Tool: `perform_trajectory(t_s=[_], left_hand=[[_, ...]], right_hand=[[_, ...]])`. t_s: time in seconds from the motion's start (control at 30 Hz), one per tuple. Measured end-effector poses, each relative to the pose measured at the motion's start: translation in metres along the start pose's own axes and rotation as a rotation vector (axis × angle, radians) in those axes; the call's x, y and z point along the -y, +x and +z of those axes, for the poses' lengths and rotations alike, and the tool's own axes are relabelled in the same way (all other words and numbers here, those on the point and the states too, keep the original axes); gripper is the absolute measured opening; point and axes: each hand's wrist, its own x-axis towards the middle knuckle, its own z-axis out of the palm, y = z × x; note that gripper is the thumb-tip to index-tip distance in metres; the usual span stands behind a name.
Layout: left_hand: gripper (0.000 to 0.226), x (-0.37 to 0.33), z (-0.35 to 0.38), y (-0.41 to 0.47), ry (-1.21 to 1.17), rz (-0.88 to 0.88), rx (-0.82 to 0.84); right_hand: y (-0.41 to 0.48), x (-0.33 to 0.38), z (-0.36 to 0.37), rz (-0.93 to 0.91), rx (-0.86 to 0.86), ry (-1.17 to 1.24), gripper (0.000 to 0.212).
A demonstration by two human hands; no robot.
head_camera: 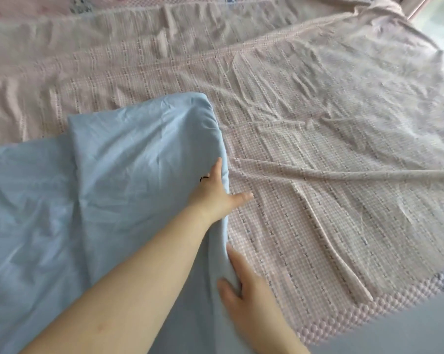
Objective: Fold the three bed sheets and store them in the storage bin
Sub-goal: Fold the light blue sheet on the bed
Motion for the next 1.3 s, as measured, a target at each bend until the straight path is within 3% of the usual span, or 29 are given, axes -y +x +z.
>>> perform_trajectory(t_s=[0.13,0.4,0.63,0.9,1.03,1.1,1.2,1.3], left_hand=[[0.079,0.007,-0.017,0.007,0.162,0.018,-0.019],[0.070,0.096,-0.064,-0.009,-0.141,0.137,-0.207],[0.070,0.202,-0.155,-0.077,-0.219,0.248,-0.370],[0.076,0.355,-0.229,-0.139,-0.233,0.066,-0.528],[0.077,0.406,-0.235,-0.141,-0.525,-0.176,-0.594],[0.067,0.421,-0.243,-0.130,-0.792,-0.253,-0.580],[0.027,0.428,-0.262,-0.106,-1.121,-0.295,-0.481],[0.021,0.408,-0.274,-0.085,-0.992,-0.297,-0.383]], right_hand=[[0.001,0.014,0.020,-0.029,0.049,-0.036,0.064],[0.017,0.029,0.082,-0.114,0.235,0.020,0.052],[0.001,0.095,0.221,-0.201,0.265,0.017,0.055],[-0.015,0.149,0.365,-0.194,0.331,-0.097,0.057],[-0.001,0.150,0.400,-0.105,0.456,-0.220,0.058],[0.004,0.152,0.410,-0.102,0.484,-0.244,0.055],[0.007,0.146,0.416,-0.089,0.428,-0.196,0.052],[0.001,0.153,0.413,-0.062,0.363,-0.028,0.051]])
